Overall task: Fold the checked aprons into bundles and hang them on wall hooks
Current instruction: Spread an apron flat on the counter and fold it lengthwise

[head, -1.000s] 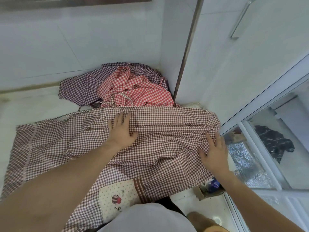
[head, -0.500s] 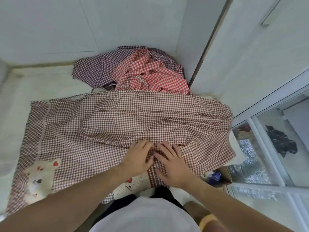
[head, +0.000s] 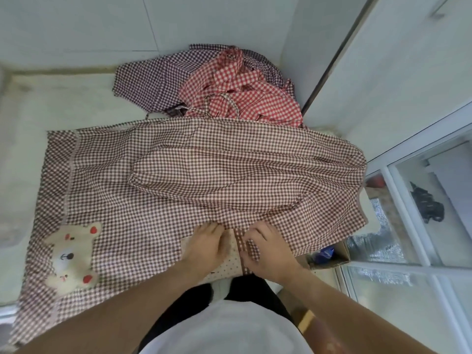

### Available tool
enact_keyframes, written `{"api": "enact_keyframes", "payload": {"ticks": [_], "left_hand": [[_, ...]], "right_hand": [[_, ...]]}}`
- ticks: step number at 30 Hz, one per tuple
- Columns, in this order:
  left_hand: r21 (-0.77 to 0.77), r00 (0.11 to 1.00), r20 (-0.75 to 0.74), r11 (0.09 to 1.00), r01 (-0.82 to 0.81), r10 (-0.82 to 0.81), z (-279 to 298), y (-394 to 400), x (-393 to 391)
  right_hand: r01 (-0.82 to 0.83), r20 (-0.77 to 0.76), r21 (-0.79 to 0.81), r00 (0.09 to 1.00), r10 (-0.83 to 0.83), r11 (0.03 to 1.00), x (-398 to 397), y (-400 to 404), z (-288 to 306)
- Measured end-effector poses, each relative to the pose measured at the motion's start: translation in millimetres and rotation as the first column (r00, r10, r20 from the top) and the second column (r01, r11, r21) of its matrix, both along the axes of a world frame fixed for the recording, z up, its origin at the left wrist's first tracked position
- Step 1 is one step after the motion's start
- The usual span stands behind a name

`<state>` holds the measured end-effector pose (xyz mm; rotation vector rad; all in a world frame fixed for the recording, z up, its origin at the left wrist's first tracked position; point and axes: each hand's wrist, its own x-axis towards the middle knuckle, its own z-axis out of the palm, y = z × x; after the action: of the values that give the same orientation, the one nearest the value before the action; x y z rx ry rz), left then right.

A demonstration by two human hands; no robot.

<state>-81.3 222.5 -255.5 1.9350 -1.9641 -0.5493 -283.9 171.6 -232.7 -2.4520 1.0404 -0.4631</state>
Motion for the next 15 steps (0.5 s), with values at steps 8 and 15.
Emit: {"api": "enact_keyframes", "payload": {"ticks": [8,15], "left_hand": [[0.049,0.996,0.047,0.996,-0.077,0.075,0.0,16.7,14.0],[0.2,0.966,0.171,0.953,-0.228,0.195,16.4,29.2,-10.8]], "right_hand": [[-0.035,-0.507,0.011,0.861,0.036,0.999,-22.2,31.7,-33.0],[0.036,-0.452,-0.068,0.89,-0.063,0.997,-6.4,23.7,-18.3]]}}
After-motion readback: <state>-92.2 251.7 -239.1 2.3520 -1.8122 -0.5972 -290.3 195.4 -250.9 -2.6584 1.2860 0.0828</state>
